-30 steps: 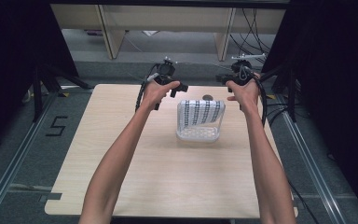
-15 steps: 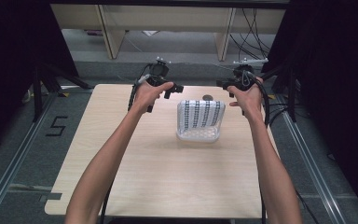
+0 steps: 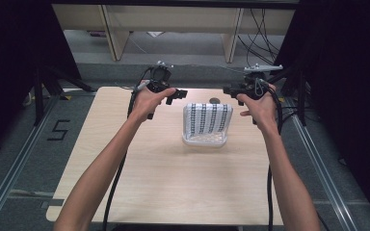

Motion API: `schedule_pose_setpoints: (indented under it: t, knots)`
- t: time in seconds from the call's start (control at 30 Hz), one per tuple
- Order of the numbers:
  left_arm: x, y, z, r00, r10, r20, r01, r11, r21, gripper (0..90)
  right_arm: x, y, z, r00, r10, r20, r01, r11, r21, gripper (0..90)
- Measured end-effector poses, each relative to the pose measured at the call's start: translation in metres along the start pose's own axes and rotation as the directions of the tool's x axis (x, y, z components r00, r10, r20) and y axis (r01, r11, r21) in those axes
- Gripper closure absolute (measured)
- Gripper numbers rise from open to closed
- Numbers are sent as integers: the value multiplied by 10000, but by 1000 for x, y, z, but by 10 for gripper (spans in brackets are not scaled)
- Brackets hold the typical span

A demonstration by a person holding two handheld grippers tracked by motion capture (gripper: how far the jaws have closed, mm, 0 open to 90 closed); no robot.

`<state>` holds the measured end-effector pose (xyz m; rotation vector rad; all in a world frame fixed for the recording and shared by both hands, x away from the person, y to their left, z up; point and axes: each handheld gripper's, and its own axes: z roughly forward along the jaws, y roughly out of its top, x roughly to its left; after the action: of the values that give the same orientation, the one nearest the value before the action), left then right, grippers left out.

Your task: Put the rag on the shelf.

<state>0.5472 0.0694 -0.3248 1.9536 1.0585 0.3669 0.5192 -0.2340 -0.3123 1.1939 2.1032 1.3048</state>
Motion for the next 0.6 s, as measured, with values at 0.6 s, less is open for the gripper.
schedule_pose_setpoints:
  t: [0.6]
  knots:
    - [-18, -32, -31, 9968, 783, 145, -783, 9969, -7, 170, 23, -21, -23, 9999, -135, -44, 134, 9998, -170, 316]
